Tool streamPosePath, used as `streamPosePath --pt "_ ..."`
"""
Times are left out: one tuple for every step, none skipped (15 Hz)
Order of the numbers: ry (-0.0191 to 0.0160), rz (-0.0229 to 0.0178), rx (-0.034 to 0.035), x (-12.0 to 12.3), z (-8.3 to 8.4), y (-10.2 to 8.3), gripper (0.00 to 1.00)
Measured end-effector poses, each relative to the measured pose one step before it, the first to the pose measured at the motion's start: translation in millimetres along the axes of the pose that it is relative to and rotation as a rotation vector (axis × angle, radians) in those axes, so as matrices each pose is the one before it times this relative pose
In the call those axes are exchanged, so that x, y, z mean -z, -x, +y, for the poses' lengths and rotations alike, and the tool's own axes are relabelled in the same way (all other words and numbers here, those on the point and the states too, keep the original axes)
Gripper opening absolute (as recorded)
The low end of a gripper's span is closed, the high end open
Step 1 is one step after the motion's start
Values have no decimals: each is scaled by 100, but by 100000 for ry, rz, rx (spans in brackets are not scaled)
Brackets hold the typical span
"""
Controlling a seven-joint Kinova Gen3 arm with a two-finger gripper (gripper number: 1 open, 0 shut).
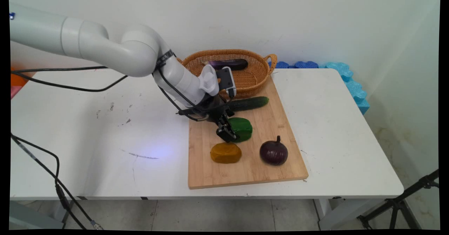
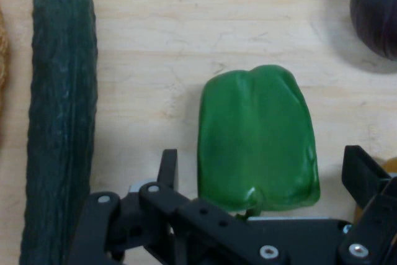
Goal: Pick up the cucumber from the cutting board, then place the picked object in the vegetable basket
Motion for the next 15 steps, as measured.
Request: streamPosePath --pt "230 154 -89 -392 -13 -23 100" --pt "213 77 -100 -306 3 -2 100" --pt "253 56 -165 -354 3 8 100" --pt "166 -13 -140 -236 5 16 100" --pt "164 -69 -130 -241 4 35 0" --pt "15 -239 -165 -170 -23 57 0" --pt "-22 -241 -209 -149 -35 55 0" --pt "-33 -234 -156 -99 -30 50 0" --pt "-4 -98 -35 -39 -6 30 0" --pt "20 -73 -39 -42 -13 15 0" --pt "-13 -10 8 -15 -19 -10 0" --pt "-110 114 150 38 -25 -31 0" --pt "-235 302 140 102 -46 -129 0" --pt "-293 443 121 157 -63 -232 0" --pt "-400 590 79 247 -72 -257 0"
